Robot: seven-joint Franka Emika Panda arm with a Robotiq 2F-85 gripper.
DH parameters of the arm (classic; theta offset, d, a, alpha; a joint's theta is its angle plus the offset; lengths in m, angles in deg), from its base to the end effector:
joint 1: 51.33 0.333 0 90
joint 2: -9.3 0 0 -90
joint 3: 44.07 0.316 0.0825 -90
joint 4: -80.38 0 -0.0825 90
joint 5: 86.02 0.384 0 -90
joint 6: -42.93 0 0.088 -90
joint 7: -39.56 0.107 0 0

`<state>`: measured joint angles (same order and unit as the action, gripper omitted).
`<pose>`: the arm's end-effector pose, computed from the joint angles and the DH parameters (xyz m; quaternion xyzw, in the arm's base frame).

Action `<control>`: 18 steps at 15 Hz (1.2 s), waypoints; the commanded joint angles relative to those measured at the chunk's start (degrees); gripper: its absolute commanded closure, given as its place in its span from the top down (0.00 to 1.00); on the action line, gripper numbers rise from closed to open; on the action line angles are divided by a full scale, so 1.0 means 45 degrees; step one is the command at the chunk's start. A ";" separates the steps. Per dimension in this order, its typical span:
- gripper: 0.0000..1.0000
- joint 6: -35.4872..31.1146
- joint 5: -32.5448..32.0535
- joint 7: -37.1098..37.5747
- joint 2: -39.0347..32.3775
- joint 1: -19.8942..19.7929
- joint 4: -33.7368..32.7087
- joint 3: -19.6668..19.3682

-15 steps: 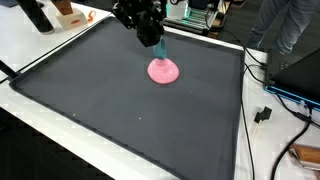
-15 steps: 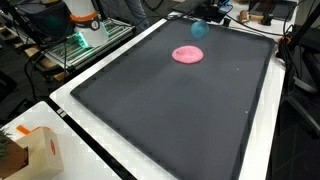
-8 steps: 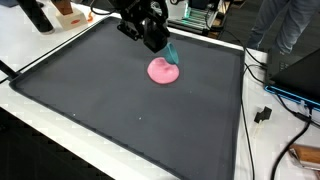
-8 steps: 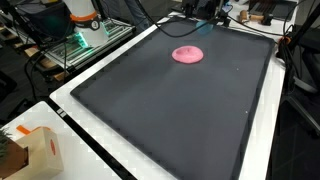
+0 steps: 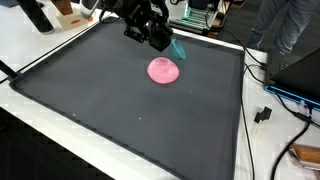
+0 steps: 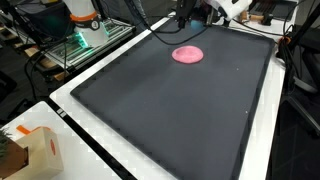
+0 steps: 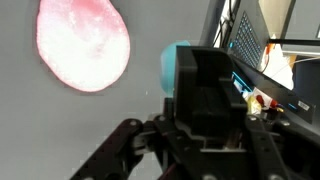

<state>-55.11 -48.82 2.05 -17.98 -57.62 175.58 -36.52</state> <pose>0.6321 0.0618 0.3273 -0.9012 -0.1999 0.0877 0.3745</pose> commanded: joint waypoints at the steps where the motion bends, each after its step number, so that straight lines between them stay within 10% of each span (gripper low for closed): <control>1: 0.25 0.0819 0.0519 -0.0331 -0.0084 -0.0246 0.0130 -0.0065; 18: 0.25 0.1002 0.1293 -0.0980 -0.0929 -0.0454 0.0098 -0.0411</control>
<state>-51.15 -45.00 -1.03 -21.68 -59.09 175.60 -38.13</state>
